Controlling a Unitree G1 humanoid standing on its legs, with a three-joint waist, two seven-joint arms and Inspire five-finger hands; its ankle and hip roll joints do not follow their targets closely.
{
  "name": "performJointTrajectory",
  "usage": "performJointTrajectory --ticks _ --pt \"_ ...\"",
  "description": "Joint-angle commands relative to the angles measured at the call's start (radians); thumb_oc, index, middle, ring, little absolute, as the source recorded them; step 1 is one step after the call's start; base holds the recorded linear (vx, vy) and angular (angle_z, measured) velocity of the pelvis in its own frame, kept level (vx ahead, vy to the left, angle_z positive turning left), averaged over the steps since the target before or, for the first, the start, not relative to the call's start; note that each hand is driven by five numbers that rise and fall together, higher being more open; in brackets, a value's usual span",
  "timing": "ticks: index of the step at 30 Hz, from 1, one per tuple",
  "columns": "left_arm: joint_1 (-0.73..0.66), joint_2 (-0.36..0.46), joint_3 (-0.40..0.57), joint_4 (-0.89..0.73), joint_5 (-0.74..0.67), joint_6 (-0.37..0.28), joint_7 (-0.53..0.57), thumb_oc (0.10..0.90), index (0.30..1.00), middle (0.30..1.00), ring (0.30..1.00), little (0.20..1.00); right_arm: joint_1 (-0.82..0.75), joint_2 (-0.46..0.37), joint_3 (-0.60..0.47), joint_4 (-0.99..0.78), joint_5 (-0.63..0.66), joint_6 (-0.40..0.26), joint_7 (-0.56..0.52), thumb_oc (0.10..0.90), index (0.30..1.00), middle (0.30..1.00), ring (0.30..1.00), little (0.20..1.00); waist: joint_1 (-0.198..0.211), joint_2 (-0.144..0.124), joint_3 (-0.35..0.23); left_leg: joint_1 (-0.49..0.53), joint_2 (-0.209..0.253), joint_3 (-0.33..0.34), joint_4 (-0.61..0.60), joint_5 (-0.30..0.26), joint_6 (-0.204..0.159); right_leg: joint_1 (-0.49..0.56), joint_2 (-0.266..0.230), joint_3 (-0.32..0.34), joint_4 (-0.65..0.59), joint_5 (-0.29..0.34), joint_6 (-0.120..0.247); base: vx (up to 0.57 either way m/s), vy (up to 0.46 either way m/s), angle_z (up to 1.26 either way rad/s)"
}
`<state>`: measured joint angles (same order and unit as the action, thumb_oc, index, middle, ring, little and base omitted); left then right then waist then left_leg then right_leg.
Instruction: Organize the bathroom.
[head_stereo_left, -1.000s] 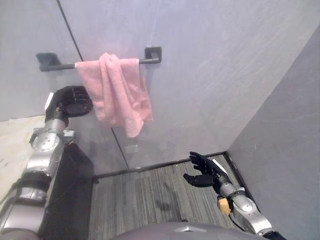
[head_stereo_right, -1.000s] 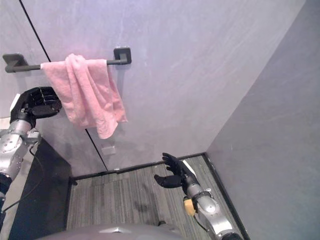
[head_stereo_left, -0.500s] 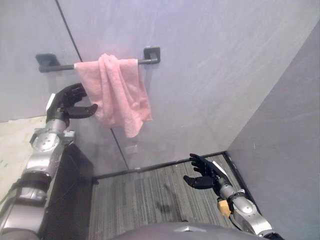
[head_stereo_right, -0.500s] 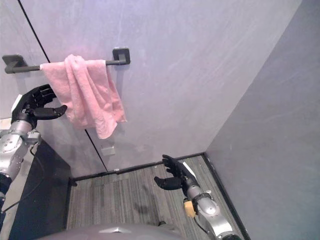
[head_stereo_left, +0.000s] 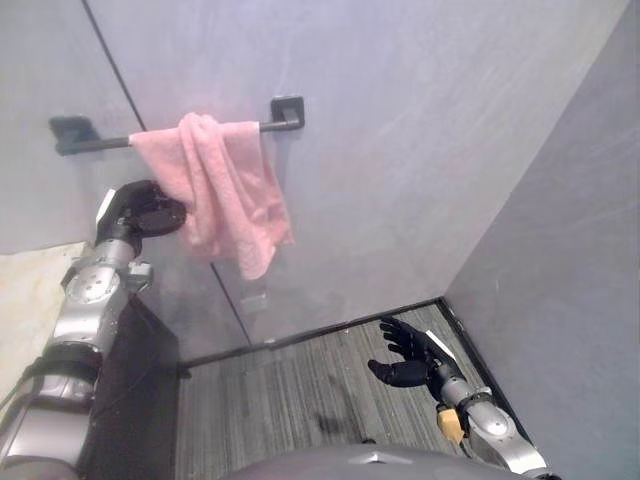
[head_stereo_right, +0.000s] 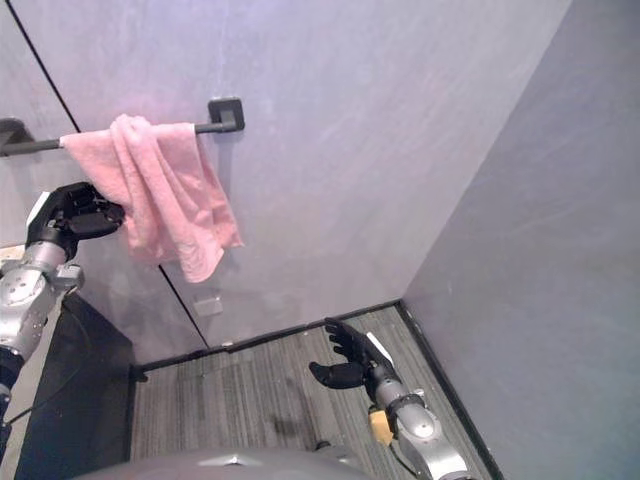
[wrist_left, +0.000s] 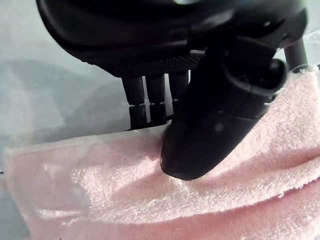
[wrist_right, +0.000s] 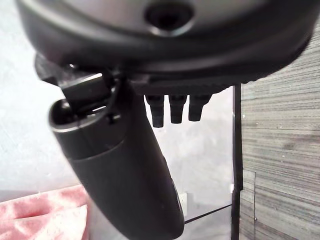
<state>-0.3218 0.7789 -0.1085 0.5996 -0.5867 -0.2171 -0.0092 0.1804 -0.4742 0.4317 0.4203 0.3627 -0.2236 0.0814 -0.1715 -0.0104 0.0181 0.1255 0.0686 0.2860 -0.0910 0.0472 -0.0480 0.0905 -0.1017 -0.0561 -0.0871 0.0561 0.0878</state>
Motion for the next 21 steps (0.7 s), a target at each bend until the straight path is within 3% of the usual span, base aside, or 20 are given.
performJointTrajectory --ticks 1,5,10,13,21 --pt "-0.175 0.007 0.028 0.057 -0.027 -0.101 0.023 0.4 0.3 0.3 0.3 0.3 -0.101 -0.057 -0.014 -0.145 0.008 -0.091 -0.002 0.8 0.9 0.9 0.9 0.9 0.01 0.032 -0.035 0.018 0.02 -0.047 0.004 -0.058 0.017 -0.001 -0.028 -0.049 0.041 -0.033 0.048 0.0 0.0 0.0" --pt "-0.168 -0.003 0.017 0.042 -0.02 -0.113 0.035 0.4 0.3 0.3 0.3 0.3 -0.184 -0.098 0.002 -0.22 -0.017 -0.083 -0.01 0.8 0.9 0.9 0.9 0.9 0.033 0.027 -0.031 0.016 0.018 -0.059 0.004 -0.056 0.017 0.005 -0.031 -0.059 0.035 -0.029 0.047 0.0 0.0 0.0" --pt "-0.184 -0.028 -0.016 0.034 0.007 -0.123 0.042 0.4 0.3 0.3 0.3 0.3 -0.409 -0.13 0.032 -0.269 0.016 -0.057 -0.02 0.8 0.9 0.9 0.9 0.9 0.074 0.02 -0.028 0.009 0.014 -0.083 0.004 -0.05 0.015 0.014 -0.031 -0.075 0.03 -0.026 0.039 0.0 0.003 0.02" --pt "-0.203 -0.046 -0.034 0.045 0.025 -0.122 0.033 0.4 0.3 0.3 0.3 0.3 -0.55 -0.103 0.062 -0.262 0.068 0.002 -0.028 0.8 0.9 0.9 0.9 0.9 0.101 0.015 -0.029 0.002 0.012 -0.103 0.004 -0.044 0.013 0.016 -0.029 -0.088 0.03 -0.028 0.032 -0.01 0.002 0.14" --pt "-0.233 -0.081 -0.056 0.037 0.053 -0.087 0.012 0.4 0.3 0.3 0.3 0.3 -0.71 -0.025 0.082 -0.189 0.109 0.054 -0.031 0.8 0.9 0.9 0.9 0.9 0.147 0.005 -0.036 -0.013 0.011 -0.139 0.004 -0.034 0.01 0.026 -0.027 -0.117 0.024 -0.032 0.019 0.01 -0.005 0.15"
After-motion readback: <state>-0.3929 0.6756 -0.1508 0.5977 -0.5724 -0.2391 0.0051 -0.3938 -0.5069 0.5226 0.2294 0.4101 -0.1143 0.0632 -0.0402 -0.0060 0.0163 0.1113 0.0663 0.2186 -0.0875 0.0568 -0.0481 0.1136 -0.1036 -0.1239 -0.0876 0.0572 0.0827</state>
